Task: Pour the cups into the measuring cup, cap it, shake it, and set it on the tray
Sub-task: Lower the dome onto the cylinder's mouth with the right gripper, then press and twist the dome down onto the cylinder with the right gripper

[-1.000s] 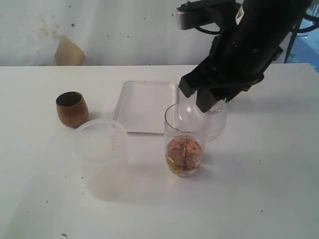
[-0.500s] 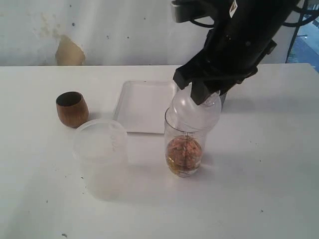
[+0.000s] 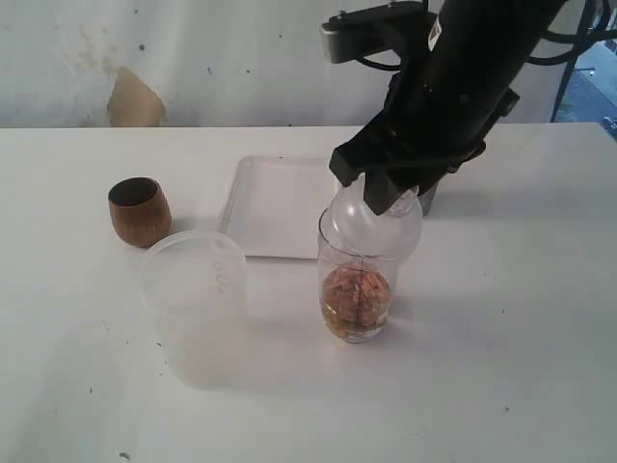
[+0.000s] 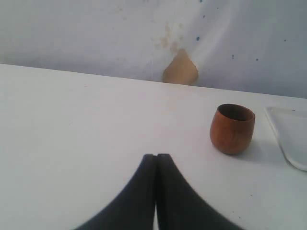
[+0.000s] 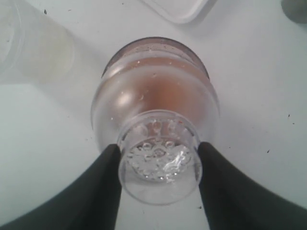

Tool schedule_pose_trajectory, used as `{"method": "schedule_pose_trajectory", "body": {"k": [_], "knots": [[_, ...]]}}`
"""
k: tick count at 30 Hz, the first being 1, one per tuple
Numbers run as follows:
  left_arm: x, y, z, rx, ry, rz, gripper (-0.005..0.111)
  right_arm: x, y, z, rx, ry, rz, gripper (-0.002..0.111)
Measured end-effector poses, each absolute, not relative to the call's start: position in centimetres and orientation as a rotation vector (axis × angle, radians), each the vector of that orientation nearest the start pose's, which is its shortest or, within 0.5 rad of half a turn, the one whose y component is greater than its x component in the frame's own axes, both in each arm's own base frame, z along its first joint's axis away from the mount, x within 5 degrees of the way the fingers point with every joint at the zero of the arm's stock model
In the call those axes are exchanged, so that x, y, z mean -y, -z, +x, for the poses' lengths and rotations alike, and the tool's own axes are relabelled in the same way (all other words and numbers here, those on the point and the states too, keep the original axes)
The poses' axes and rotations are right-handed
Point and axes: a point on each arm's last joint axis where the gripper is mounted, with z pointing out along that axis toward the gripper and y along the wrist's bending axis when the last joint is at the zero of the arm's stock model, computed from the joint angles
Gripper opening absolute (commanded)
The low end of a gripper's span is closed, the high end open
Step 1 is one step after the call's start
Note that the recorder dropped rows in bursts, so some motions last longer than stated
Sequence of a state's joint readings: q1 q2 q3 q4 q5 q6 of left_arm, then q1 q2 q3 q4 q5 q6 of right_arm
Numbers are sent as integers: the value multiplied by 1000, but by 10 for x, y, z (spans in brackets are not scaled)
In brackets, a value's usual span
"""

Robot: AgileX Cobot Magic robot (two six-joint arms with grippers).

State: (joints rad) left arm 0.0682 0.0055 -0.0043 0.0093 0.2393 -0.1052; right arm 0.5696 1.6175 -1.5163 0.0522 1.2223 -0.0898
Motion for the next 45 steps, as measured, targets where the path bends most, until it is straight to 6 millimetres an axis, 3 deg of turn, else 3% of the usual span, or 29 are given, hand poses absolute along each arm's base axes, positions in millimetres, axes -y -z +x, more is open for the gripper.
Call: {"method": "schedule_pose_trajectory", "body": {"k": [5, 10, 28, 34, 45], "knots": [[-4, -193, 56, -1718, 19, -143, 0, -184, -336, 278, -2667, -188, -902, 0], [-4, -193, 56, -1718, 19, -143, 0, -186, -349, 282, -2609, -206, -883, 0], [-4, -193, 56, -1718, 19, -143, 0, -187, -347, 283, -2631, -203, -891, 0], [-4, -193, 56, -1718, 19, -143, 0, -193, -355, 278, -2624, -324, -877, 0], [-4, -193, 56, -1718, 19, -143, 0, -188, -357, 280, -2615, -251, -863, 0]]}}
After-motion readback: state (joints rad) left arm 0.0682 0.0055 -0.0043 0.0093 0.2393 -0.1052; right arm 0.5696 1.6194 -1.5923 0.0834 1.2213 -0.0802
